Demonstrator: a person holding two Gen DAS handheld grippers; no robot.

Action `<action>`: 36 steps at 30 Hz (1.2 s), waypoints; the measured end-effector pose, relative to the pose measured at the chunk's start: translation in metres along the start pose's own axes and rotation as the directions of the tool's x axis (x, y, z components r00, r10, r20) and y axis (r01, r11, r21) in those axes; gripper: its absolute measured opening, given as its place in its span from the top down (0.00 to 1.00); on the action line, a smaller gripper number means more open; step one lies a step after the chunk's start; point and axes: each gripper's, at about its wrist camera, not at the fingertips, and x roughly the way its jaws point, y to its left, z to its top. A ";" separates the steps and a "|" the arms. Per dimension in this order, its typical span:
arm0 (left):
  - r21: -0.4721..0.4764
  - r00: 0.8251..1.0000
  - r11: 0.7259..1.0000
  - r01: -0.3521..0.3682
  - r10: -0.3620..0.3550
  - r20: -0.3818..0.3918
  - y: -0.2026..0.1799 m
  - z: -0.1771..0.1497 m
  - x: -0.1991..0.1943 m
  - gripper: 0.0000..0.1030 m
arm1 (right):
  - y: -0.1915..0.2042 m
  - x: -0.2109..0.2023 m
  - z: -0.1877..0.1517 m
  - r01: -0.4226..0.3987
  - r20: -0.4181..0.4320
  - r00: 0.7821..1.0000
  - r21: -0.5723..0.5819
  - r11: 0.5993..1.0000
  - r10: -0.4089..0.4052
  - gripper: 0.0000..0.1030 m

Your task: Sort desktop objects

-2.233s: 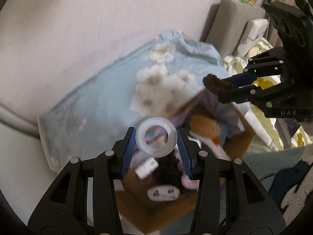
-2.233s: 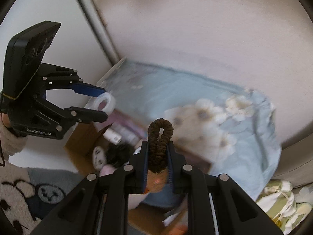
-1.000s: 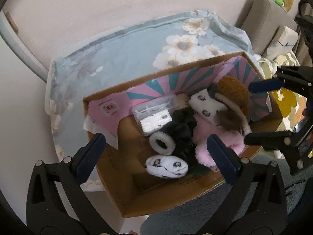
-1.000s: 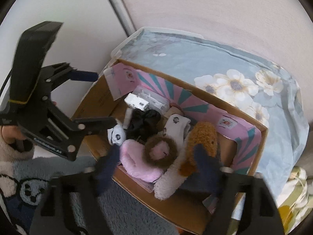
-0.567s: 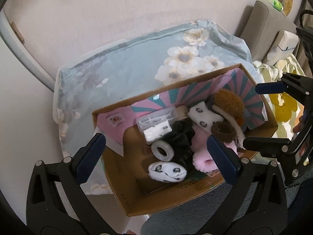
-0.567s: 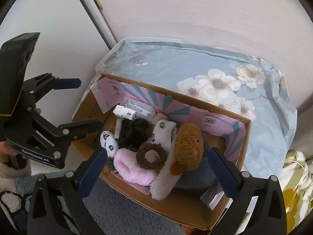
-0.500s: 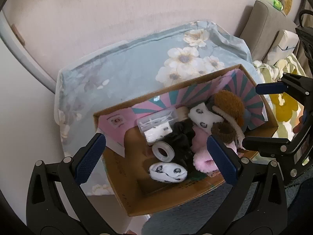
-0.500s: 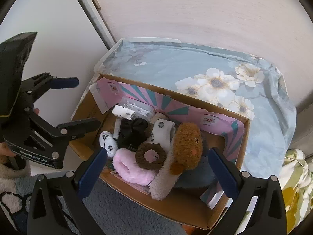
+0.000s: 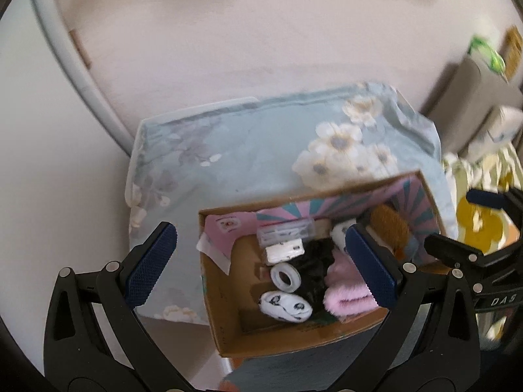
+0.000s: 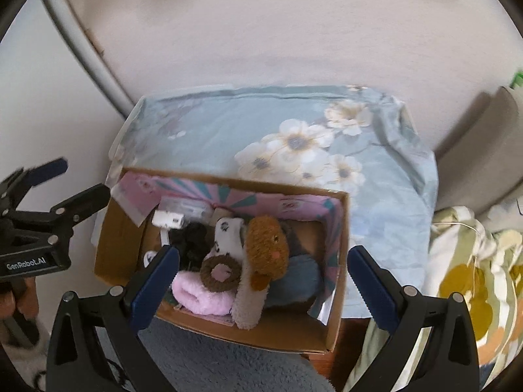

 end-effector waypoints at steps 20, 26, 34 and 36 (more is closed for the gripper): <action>-0.094 0.987 0.991 -0.096 0.107 0.121 -0.005 0.003 -0.020 0.00 | -0.008 -0.019 -0.005 0.143 0.075 0.986 0.094 0.985 -0.150 0.01; -0.082 0.991 0.994 -0.078 0.086 0.100 -0.012 -0.005 -0.015 0.00 | -0.008 -0.022 -0.003 0.171 0.103 0.979 0.074 0.982 -0.178 0.01; -0.083 0.991 0.993 -0.079 0.087 0.103 -0.013 -0.005 -0.015 0.00 | -0.005 -0.022 -0.001 0.180 0.121 0.975 0.051 0.982 -0.185 0.01; -0.079 0.991 0.994 -0.080 0.088 0.105 -0.013 -0.005 -0.015 0.00 | -0.004 -0.022 0.000 0.179 0.124 0.975 0.046 0.983 -0.184 0.01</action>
